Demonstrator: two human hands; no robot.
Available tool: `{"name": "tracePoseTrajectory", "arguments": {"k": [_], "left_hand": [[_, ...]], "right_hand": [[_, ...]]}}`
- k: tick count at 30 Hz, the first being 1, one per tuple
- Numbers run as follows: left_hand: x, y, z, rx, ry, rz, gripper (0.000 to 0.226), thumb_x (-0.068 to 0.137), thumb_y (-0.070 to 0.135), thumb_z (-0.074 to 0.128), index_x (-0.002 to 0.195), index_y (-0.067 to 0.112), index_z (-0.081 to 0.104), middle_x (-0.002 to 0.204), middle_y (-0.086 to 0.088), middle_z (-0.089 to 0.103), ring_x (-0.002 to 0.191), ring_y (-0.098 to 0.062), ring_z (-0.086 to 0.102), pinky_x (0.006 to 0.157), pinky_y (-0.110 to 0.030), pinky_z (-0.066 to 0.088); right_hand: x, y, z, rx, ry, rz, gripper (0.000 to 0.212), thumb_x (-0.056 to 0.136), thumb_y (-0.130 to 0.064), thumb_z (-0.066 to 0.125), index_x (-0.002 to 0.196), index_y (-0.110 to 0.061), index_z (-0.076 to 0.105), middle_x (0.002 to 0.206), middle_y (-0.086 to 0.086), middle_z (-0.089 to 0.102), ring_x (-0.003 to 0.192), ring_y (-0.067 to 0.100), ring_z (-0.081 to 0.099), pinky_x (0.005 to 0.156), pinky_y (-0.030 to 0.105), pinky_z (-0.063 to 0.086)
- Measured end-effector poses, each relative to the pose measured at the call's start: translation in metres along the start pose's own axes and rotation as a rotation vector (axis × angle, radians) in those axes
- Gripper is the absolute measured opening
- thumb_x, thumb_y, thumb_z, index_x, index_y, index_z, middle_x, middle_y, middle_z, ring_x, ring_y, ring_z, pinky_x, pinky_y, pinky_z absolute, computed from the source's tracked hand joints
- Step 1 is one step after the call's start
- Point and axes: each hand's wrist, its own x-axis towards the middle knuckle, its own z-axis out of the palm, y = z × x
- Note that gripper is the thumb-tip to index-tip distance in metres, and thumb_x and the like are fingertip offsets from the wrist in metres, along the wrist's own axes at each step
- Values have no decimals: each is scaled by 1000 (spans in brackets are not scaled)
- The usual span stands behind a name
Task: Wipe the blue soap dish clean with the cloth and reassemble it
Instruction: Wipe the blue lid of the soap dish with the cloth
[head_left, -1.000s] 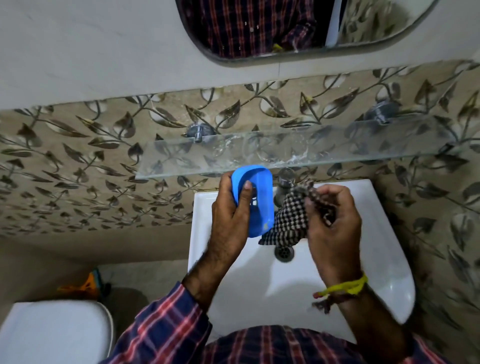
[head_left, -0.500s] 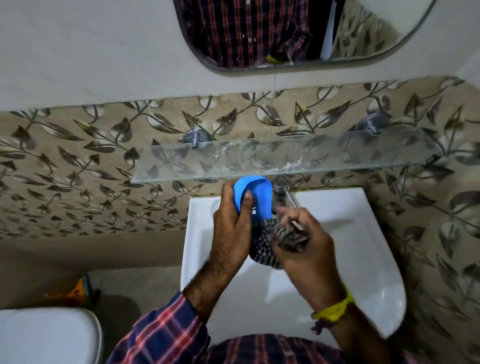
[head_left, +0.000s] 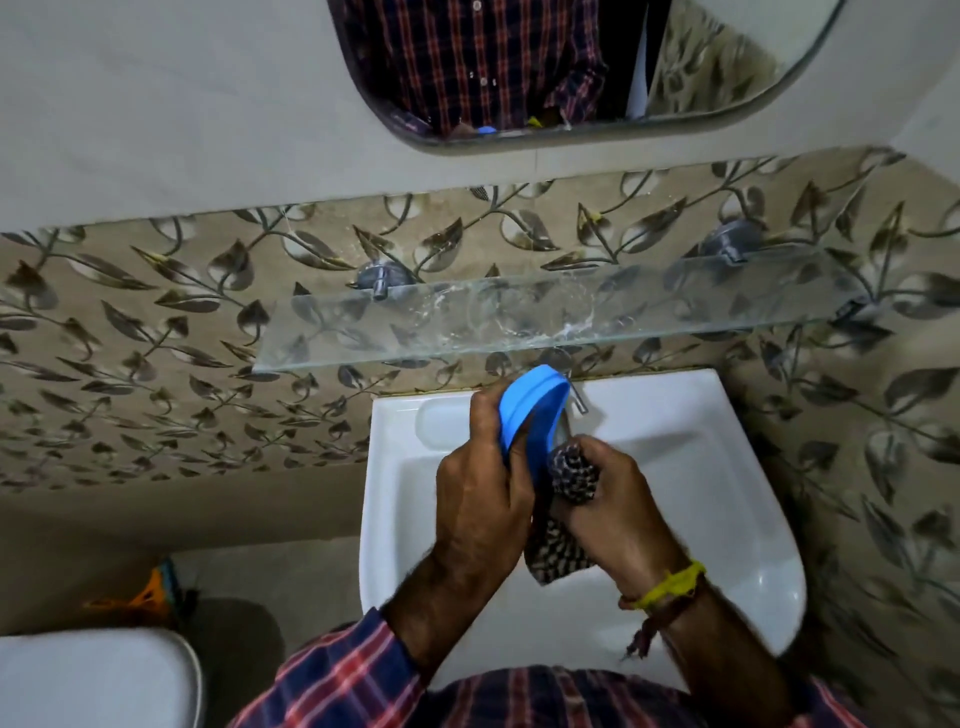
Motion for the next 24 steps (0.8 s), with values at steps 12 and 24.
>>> {"name": "tracePoseTrajectory", "arguments": {"k": [12,24], "left_hand": [[-6,2,4,-34,-2,-55,30,98,39,40,127,43,36,95,45,59,79,12,61,61,-7,45],[-17,3,4,-65,-56,13,34,95,27,42,129,27,39,86,15,63,74,1,60,63,3,38]], "right_hand": [[8,2,-7,466,-45,122,53,64,17,75,110,-2,56,94,9,75,87,20,73,69,27,58],[9,15,7,440,56,197,39,72,11,75,107,-4,65,97,11,76,95,29,72,84,41,60]]}}
